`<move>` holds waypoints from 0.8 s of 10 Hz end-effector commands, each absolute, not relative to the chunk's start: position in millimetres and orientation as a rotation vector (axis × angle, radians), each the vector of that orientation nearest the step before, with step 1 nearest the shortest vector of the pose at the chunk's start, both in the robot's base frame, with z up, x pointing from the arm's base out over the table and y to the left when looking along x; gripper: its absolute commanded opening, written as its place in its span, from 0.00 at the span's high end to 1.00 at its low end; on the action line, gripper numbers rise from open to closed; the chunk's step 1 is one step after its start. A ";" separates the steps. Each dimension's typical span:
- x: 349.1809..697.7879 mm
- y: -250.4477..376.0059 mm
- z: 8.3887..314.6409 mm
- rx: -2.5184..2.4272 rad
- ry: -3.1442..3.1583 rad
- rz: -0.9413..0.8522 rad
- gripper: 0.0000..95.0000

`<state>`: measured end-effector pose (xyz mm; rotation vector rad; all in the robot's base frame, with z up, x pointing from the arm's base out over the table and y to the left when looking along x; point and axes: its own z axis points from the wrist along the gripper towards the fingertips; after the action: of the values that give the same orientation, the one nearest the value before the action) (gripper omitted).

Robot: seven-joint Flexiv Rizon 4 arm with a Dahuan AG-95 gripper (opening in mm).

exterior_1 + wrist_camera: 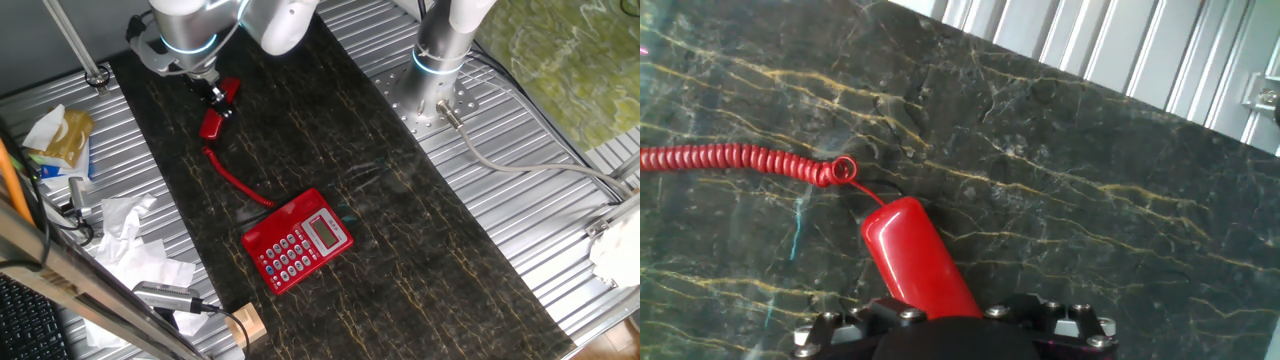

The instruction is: Place the handset of the telephone on the corresponding phone cradle

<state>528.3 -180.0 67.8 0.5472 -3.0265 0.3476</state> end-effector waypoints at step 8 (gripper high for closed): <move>523.7 -185.4 54.7 0.540 -3.067 0.326 0.20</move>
<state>522.9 -186.3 53.0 0.5432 -3.0688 0.3166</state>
